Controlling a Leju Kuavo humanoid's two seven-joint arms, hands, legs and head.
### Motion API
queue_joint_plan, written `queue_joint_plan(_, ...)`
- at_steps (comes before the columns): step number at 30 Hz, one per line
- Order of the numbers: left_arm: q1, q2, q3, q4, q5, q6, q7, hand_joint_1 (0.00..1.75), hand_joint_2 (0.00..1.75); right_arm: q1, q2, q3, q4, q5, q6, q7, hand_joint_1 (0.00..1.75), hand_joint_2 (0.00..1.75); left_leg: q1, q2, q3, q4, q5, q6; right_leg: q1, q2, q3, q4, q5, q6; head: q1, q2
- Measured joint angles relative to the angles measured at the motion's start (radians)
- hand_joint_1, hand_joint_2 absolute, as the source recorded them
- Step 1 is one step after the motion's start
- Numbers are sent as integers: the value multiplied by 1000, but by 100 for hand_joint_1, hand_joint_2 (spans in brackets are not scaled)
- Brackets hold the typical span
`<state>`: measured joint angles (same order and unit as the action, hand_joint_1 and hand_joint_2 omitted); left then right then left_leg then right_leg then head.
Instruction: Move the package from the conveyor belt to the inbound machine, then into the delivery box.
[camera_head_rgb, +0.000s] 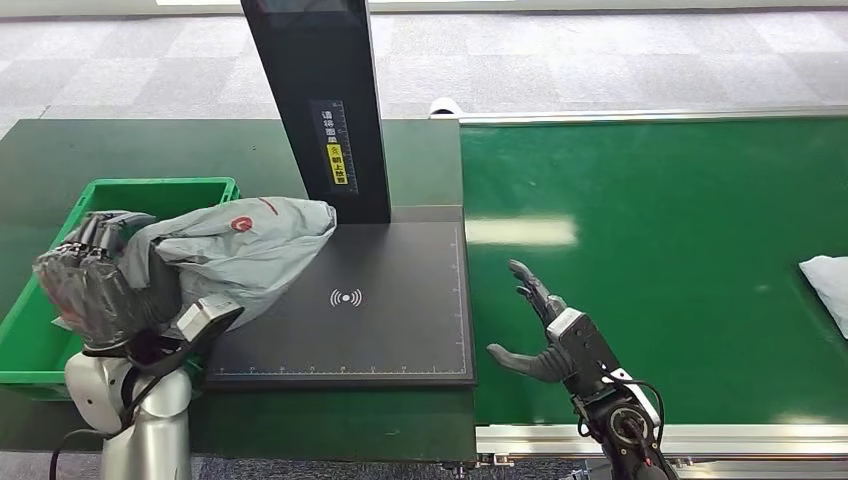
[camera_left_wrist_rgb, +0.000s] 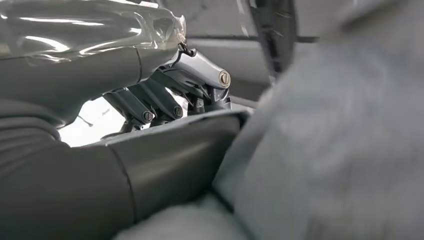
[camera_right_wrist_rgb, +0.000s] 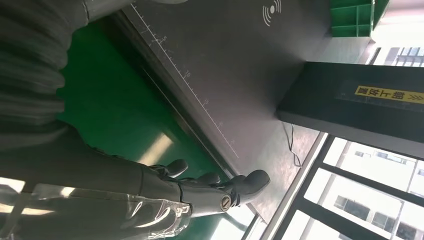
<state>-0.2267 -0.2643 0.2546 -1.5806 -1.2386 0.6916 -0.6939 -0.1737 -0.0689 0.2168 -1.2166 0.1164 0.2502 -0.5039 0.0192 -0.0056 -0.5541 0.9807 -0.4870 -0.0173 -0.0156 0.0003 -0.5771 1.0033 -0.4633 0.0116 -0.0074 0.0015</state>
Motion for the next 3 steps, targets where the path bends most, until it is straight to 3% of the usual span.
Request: queue_joint_plan(3,-14,-7,70,3,6,0,0,175,0,0,-7,2,2,0,3,0,0,175,0,0,0,0,0,0,0,0,0,0,0,0,0,0)
